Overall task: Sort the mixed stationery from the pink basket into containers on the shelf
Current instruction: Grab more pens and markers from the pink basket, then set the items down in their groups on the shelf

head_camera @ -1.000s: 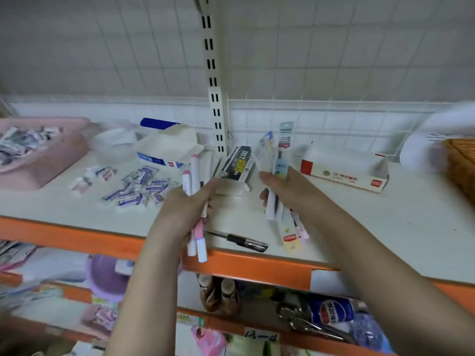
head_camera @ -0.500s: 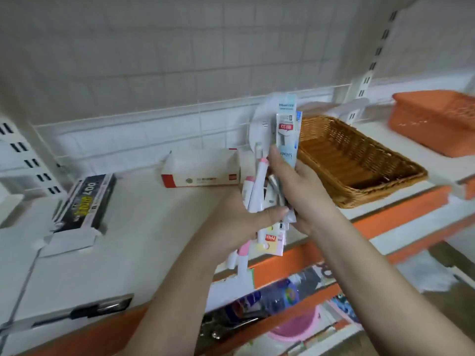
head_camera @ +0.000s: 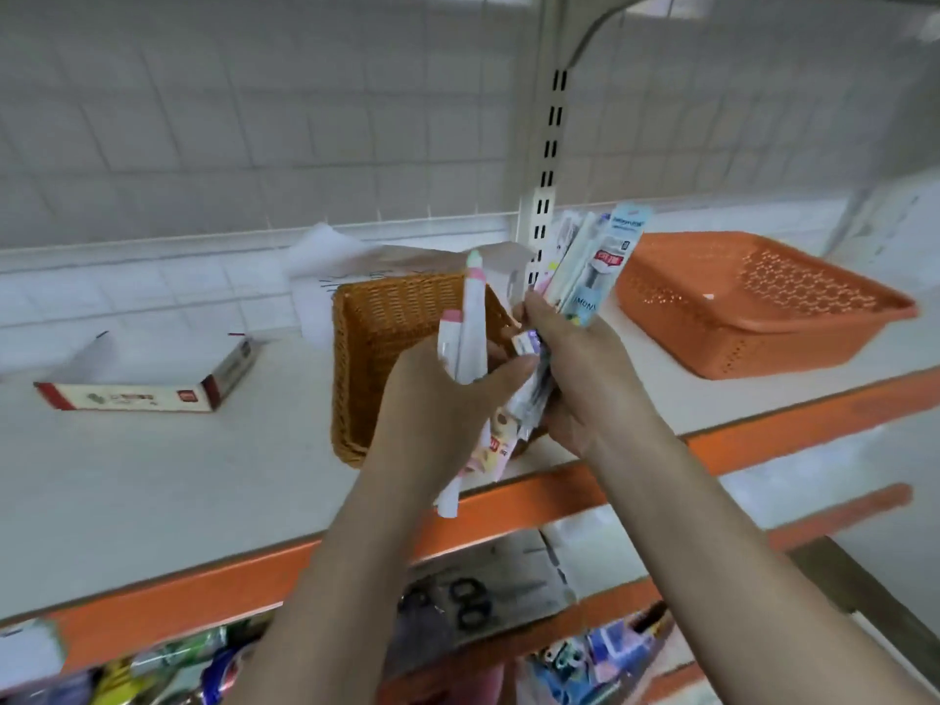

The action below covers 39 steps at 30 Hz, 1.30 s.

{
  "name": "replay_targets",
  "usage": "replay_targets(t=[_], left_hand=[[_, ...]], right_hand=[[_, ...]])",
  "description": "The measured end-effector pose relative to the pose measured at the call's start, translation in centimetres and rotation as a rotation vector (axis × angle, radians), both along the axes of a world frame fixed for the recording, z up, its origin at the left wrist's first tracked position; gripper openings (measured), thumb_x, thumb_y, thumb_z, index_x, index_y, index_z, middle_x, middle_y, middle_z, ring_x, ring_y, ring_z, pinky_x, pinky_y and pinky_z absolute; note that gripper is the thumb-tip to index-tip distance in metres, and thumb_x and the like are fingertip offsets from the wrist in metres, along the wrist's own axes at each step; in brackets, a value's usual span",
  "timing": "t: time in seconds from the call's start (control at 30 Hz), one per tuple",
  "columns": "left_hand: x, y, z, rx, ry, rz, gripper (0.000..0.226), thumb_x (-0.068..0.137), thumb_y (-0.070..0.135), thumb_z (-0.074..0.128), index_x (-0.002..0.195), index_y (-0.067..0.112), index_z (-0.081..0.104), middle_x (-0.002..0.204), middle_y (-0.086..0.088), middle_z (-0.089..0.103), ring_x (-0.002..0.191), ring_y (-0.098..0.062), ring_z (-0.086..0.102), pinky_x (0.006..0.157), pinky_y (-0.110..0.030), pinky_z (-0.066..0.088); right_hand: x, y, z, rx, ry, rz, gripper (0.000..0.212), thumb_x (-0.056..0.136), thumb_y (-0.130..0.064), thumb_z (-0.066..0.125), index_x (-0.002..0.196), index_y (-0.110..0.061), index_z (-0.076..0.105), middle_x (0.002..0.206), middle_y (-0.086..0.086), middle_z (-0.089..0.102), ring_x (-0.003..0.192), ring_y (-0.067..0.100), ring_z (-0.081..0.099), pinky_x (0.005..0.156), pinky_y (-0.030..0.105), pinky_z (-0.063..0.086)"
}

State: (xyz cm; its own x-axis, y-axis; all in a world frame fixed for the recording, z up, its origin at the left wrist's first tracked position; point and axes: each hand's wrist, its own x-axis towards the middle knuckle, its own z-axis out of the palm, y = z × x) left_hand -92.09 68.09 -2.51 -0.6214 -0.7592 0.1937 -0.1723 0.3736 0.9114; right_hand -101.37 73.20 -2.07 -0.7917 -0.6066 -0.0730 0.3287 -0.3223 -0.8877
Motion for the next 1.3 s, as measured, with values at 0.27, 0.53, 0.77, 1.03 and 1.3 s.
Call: replay_targets(t=[0.27,0.53,0.77,1.03,1.3], left_hand=[[-4.1,1.9,2.0,0.413,0.183,-0.137,0.013,0.082,0.024,0.071,0.088,0.012,0.070,0.071,-0.004,0.072,0.066,-0.016,0.070,0.056,-0.023,0.053],[-5.2,-1.1,2.1,0.578,0.274,0.060,0.018,0.089,0.023,0.062,0.075,0.014,0.054,0.042,0.008,0.054,0.035,-0.002,0.049,0.036,-0.012,0.036],[-5.5,-1.9,1.0,0.540,0.156,0.061,0.017,0.089,0.027,0.062,0.078,0.015,0.058,0.043,0.008,0.055,0.036,-0.002,0.048,0.039,-0.016,0.038],[-3.1,-3.6,0.9,0.534,0.269,0.183,0.021,0.088,0.027,0.062,0.071,0.015,0.061,0.051,0.003,0.056,0.042,-0.007,0.046,0.043,-0.020,0.036],[7.4,-8.7,0.4,0.472,0.423,0.407,0.012,0.082,0.028,0.067,0.083,0.017,0.063,0.068,-0.003,0.052,0.043,-0.007,0.042,0.039,-0.014,0.036]], right_hand=[[-5.0,2.1,1.0,-0.091,0.059,0.146,0.014,0.096,-0.012,0.050,0.092,-0.004,0.061,0.072,0.004,0.067,0.065,0.015,0.064,0.060,0.025,0.056],[-13.9,2.1,0.7,0.347,0.249,-0.037,0.019,0.099,-0.022,0.040,0.102,-0.007,0.052,0.088,0.016,0.068,0.055,0.019,0.058,0.057,0.029,0.051],[-15.7,0.1,-1.7,0.583,0.288,0.193,0.028,0.088,0.009,0.049,0.112,-0.004,0.056,0.093,0.009,0.063,0.067,0.011,0.059,0.055,0.023,0.048],[-12.1,-3.4,4.6,0.107,0.051,0.423,0.032,0.090,0.012,0.042,0.116,-0.005,0.052,0.096,0.011,0.066,0.080,0.019,0.067,0.062,0.032,0.058],[1.1,-14.8,2.3,0.310,0.121,0.719,0.027,0.094,0.007,0.043,0.116,-0.003,0.055,0.116,0.014,0.062,0.114,0.028,0.057,0.096,0.038,0.046]])
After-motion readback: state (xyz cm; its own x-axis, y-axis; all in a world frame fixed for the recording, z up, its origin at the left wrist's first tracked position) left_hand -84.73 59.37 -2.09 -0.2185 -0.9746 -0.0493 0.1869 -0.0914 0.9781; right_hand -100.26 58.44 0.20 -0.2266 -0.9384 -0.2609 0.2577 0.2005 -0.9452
